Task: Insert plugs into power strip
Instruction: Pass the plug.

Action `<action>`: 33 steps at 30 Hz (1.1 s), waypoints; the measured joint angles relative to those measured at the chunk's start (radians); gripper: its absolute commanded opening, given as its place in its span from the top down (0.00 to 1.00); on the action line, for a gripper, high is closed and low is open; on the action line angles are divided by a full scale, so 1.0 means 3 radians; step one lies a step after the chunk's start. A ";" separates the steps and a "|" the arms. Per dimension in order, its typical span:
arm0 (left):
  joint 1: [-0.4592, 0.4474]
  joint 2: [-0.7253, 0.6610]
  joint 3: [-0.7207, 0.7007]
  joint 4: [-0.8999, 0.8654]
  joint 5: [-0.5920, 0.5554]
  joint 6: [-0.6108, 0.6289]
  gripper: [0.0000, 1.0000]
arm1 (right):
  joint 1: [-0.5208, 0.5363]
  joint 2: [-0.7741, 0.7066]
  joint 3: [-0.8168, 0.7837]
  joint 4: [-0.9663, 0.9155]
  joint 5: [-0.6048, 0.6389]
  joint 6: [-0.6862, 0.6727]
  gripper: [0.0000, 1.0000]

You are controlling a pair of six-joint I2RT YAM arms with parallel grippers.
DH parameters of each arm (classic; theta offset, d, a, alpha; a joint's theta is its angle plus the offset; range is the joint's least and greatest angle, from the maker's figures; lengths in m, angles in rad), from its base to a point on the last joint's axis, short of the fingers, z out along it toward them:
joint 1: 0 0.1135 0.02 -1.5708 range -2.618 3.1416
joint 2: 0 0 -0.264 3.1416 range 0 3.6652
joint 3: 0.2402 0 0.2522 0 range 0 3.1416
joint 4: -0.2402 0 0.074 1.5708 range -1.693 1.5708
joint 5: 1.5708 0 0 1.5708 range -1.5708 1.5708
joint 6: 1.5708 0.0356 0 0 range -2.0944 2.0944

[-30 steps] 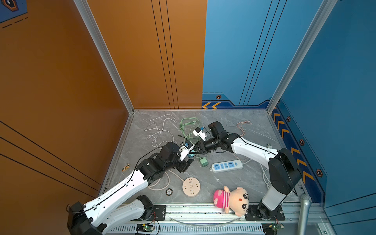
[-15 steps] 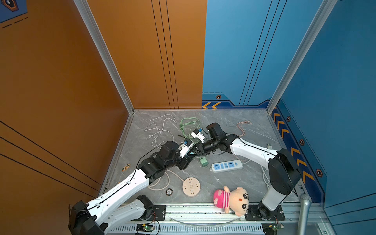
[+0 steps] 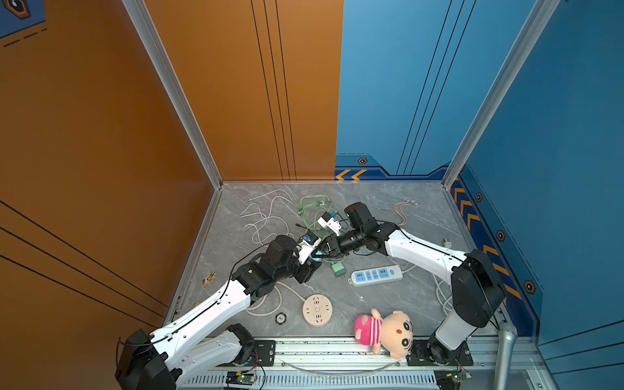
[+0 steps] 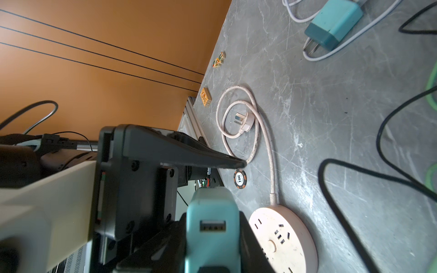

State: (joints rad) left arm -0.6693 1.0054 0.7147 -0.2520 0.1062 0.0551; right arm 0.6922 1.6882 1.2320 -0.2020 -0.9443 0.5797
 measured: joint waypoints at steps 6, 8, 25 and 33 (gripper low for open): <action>0.0018 -0.0067 -0.0074 0.0103 0.0071 -0.0029 0.47 | 0.0000 0.0000 -0.0001 0.0004 -0.0018 0.0001 1.00; 0.0029 -0.0097 -0.0103 0.0145 0.0100 -0.0036 0.47 | 0.0014 0.0000 -0.0001 0.0008 -0.0025 0.0000 1.00; 0.0048 -0.0181 -0.0205 0.0249 0.0272 0.0106 0.66 | 0.0067 -0.0020 0.0000 -0.0086 -0.0018 -0.0055 0.71; -0.0008 -0.0309 -0.0238 0.0216 0.0449 0.0331 0.64 | 0.0097 -0.0125 0.0001 -0.0402 -0.0158 -0.0242 0.64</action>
State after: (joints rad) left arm -0.6716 0.9127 0.6434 -0.1871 0.2409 0.1543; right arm 0.7212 1.6508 1.2324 -0.3225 -0.9916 0.5072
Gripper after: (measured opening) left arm 0.453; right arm 0.357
